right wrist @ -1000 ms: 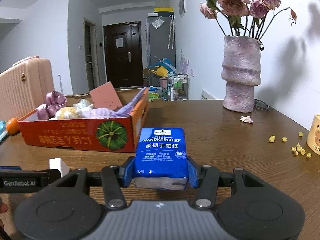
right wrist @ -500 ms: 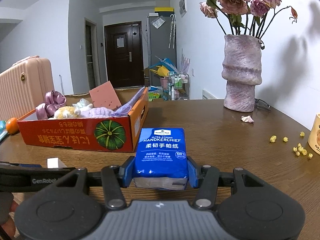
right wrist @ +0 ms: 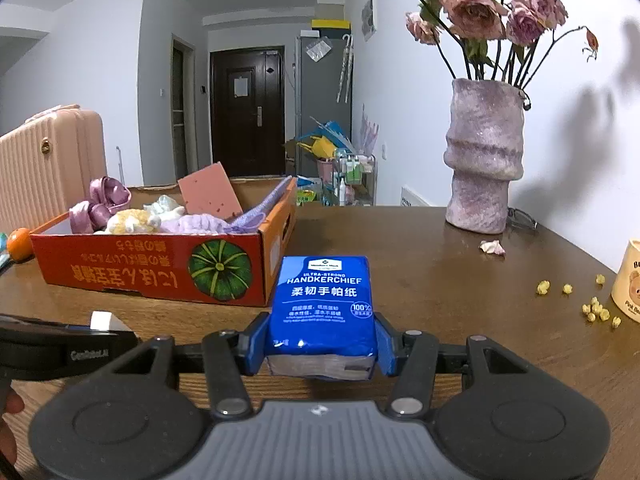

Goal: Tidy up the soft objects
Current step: 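Carry the white tissue in the left tool and tissue pack in the right tool over the box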

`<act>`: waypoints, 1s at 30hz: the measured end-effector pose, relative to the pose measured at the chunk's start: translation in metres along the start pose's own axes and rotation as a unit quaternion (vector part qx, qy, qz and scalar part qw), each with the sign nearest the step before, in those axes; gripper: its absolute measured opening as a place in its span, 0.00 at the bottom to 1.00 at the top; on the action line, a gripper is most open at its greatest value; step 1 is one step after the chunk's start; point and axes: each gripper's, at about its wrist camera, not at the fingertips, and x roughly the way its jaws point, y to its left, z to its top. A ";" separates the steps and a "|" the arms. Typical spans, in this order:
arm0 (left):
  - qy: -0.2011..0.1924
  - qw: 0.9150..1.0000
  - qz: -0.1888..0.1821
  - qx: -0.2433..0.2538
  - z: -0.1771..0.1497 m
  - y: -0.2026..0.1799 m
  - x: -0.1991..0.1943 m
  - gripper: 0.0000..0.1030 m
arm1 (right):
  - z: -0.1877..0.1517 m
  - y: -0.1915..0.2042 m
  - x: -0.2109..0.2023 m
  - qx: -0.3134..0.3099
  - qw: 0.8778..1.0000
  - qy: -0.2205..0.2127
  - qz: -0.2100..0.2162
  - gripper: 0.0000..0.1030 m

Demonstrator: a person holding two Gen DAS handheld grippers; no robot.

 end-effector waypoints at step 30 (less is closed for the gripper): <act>-0.139 0.990 0.001 -0.023 0.035 0.030 -0.038 0.19 | 0.018 0.043 0.001 0.033 0.995 -0.099 -0.005 0.50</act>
